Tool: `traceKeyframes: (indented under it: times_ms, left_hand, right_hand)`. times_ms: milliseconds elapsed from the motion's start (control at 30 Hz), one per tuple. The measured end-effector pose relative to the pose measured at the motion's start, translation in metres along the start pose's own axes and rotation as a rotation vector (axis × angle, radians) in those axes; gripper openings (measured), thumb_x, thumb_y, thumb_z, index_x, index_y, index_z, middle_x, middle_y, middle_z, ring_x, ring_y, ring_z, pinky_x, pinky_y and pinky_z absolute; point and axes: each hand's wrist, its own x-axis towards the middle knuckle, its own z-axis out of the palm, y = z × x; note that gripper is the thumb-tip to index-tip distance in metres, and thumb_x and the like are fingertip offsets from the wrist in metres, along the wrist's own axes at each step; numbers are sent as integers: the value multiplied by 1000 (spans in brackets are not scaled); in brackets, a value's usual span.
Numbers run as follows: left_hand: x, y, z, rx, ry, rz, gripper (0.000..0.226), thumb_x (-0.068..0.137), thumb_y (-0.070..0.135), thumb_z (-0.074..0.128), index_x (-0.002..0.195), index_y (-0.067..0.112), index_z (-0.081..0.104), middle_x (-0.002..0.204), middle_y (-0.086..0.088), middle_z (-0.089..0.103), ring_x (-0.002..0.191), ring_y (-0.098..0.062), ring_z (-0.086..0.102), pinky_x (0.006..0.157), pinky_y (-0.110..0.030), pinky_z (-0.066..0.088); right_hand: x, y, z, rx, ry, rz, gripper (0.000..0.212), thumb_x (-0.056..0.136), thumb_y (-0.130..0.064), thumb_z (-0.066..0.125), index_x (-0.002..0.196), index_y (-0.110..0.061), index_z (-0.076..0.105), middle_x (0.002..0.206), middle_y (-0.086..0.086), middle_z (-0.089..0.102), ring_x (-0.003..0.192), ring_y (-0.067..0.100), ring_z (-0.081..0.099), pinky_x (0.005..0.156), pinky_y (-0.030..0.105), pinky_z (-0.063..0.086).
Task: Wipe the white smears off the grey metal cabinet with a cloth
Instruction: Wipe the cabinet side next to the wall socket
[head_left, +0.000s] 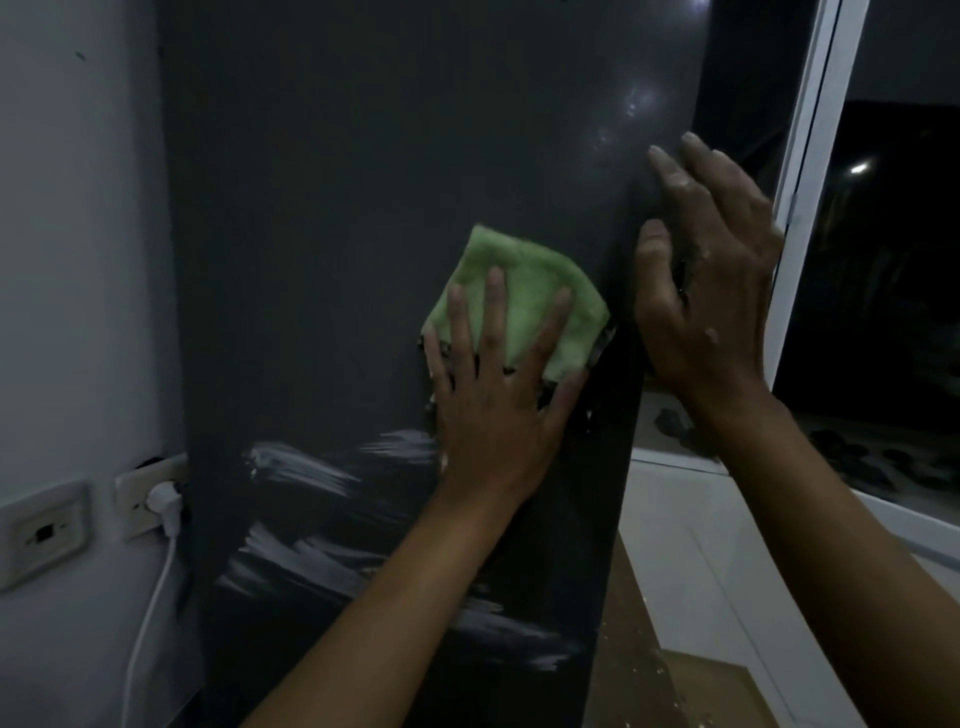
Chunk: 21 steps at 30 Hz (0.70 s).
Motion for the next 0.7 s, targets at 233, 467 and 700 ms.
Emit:
traceKeyframes:
  times_ms: [233,467,700]
  left_hand:
    - [-85,-24,7,19,-161,189,62,105,65,41,163,47,23,176,-7,7,160,-43,4,120,-73,15]
    - [-11,-13,-8,14,-86,13,65,106,66,32,165,45,16,176,-8,-5,160,-40,-11,124,-70,6]
    - [20,-4,-13,-19,-68,-104,65,107,66,30,166,42,14,175,-10,-8,160,-39,-16,124,-69,1]
  right_hand:
    - [-2,-2,4,-1,-21,48,53,104,-21,52,156,-17,49,166,5,39,157,24,28,127,49,22]
    - [1,-3,5,14,39,36,55,102,-21,52,157,-16,48,167,6,38,157,25,28,127,50,22]
    - [-6,21,2,-15,38,15,58,103,-20,51,160,-13,41,169,10,33,158,28,27,127,50,21]
